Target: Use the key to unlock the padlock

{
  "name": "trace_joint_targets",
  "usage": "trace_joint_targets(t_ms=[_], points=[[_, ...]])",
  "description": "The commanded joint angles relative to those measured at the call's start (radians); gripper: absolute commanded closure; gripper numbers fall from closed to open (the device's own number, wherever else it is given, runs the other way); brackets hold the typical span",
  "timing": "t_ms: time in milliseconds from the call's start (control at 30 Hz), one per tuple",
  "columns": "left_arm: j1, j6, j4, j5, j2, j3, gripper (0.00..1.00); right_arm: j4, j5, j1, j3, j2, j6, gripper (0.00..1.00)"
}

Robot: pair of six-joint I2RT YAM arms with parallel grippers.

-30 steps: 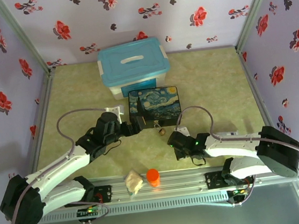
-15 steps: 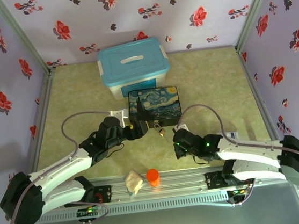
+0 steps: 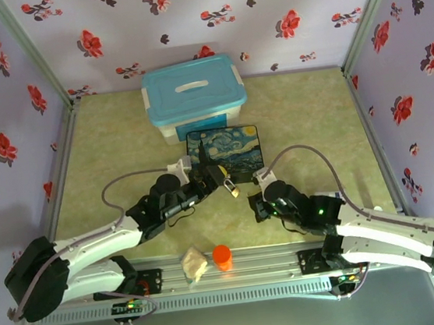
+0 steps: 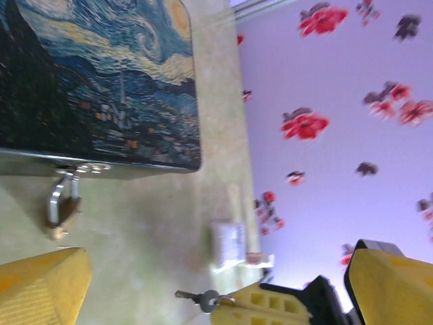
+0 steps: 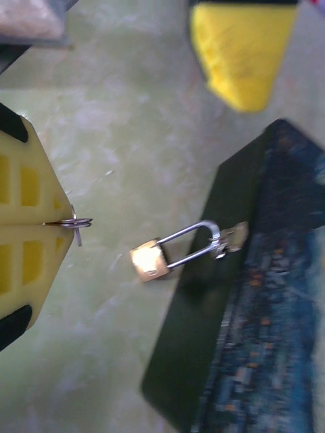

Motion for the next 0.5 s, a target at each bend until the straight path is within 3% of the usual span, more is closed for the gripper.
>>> trace_joint_targets(t_ms=[0, 200, 467], points=[[-0.025, -0.222, 0.165, -0.079, 0.007, -0.017, 0.00, 0.155, 0.057, 0.001, 0.054, 0.013, -0.057, 1.00], [-0.072, -0.373, 0.172, -0.087, 0.041, 0.003, 0.00, 0.306, 0.029, 0.000, 0.097, 0.115, -0.055, 1.00], [-0.123, -0.531, 0.377, -0.172, 0.132, -0.043, 0.00, 0.420, -0.059, 0.007, 0.149, 0.251, -0.049, 1.00]])
